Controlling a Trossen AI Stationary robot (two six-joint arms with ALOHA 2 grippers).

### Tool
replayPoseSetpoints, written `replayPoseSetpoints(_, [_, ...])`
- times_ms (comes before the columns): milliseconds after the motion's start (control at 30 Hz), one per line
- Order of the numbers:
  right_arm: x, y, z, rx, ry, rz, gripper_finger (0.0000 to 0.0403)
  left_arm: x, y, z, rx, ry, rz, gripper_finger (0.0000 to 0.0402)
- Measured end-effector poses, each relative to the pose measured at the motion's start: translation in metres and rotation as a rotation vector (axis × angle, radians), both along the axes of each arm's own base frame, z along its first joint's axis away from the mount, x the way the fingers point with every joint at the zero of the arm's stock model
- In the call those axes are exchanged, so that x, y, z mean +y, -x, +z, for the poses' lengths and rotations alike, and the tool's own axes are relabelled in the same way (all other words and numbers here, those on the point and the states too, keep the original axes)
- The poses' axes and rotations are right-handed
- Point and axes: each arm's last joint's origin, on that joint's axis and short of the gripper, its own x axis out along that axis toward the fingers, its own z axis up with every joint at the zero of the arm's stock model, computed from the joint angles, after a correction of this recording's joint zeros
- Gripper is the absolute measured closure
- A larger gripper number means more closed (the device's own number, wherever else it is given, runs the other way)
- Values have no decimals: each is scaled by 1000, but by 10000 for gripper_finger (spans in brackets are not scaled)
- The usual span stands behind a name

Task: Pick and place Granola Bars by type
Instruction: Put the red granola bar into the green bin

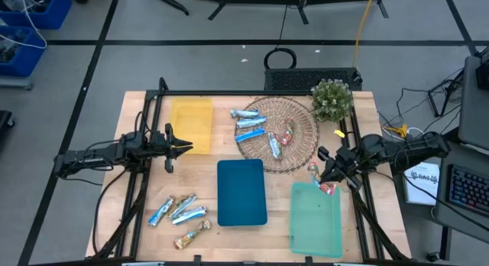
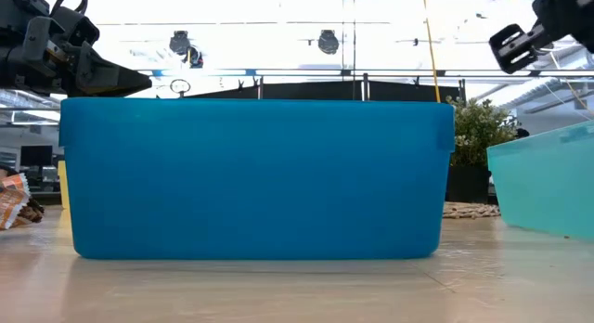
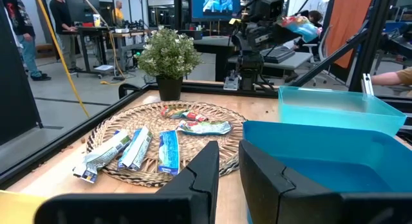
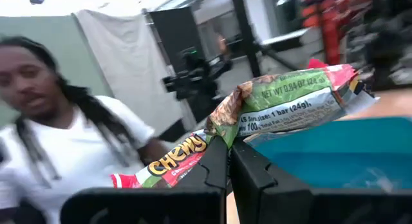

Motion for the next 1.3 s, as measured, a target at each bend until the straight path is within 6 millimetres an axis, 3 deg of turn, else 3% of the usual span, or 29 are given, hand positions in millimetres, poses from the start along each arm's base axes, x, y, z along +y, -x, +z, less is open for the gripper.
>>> replayPoseSetpoints(167, [4, -4, -4, 107, -106, -62, 403, 0, 0, 0, 0, 0, 0, 334])
replayPoseSetpoints(500, [24, -13, -15, 281, -138, -33, 403, 0, 0, 0, 0, 0, 0, 334])
replayPoseSetpoints(1167, [72, -34, 7, 761, -46, -65, 403, 0, 0, 0, 0, 0, 0, 334])
replayPoseSetpoints(1300, [80, -40, 2, 868, -22, -91, 403, 0, 0, 0, 0, 0, 0, 334])
